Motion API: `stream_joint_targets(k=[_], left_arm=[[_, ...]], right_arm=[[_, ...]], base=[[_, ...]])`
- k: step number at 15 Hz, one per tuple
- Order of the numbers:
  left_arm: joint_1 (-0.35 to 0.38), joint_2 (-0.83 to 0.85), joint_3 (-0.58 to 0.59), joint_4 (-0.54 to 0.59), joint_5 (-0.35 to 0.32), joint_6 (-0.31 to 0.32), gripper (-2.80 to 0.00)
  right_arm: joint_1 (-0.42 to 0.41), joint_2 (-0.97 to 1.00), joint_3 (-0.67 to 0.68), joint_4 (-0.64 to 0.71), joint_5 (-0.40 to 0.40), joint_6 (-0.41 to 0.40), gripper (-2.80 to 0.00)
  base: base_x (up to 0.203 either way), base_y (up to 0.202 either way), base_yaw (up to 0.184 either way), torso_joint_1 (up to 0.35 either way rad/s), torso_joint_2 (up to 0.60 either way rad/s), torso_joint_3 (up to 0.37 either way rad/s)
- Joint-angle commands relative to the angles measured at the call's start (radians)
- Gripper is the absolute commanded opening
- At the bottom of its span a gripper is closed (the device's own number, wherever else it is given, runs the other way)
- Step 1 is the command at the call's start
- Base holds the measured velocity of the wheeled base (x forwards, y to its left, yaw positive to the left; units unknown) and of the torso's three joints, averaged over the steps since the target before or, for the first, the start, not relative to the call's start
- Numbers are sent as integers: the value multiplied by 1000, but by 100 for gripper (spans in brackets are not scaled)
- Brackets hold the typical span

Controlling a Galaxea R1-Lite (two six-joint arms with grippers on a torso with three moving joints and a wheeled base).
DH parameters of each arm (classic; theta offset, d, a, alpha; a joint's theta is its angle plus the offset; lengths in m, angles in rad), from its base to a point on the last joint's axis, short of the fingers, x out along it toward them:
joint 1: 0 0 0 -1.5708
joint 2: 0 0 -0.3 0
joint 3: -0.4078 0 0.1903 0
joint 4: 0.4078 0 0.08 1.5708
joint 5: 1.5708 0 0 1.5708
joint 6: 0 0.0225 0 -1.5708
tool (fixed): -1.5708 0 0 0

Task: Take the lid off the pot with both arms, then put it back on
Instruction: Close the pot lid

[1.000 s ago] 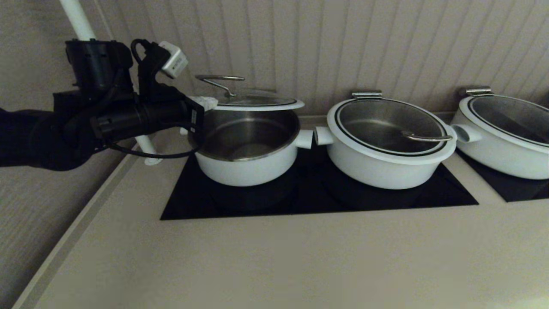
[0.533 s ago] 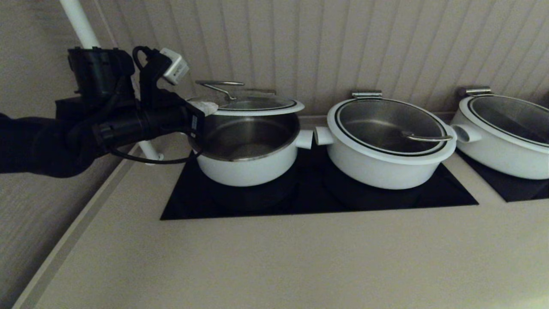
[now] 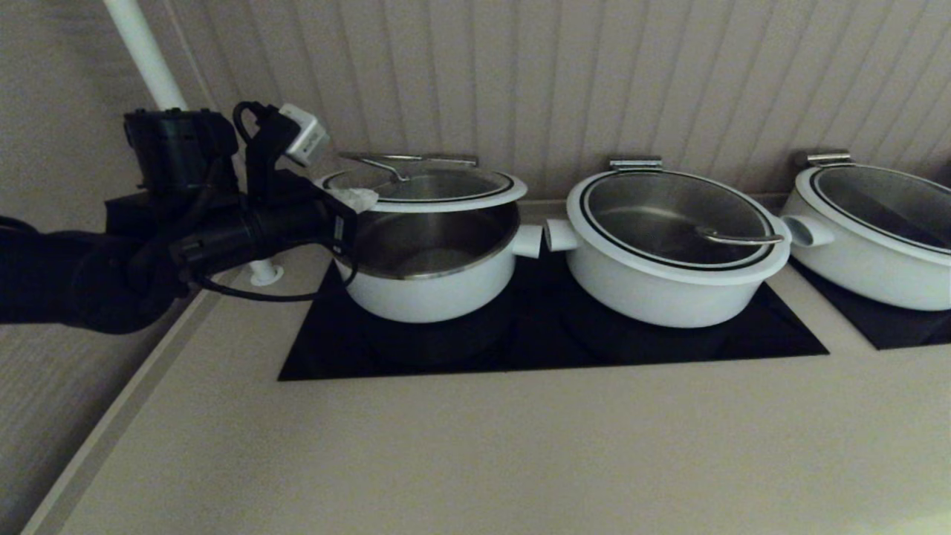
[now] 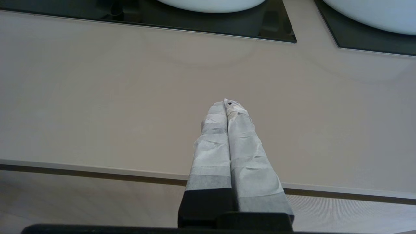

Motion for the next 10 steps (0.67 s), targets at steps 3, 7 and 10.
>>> stream_joint_targets(k=[3,7,10], left_arm=[[0,9,28,-4,-1,0,-280],[2,20,71,-59,-1,-1,-280],[2,34,100,-110,0,-2,-280]], right_arm=[[0,0,0,0,1,-1,-280],[0,0,0,0,1,-1,-280],[0,0,0,0,1,-1,-280]], base=[[0,0,0,0,0,0],[0,0,0,0,0,0],[0,0,0,0,0,0]])
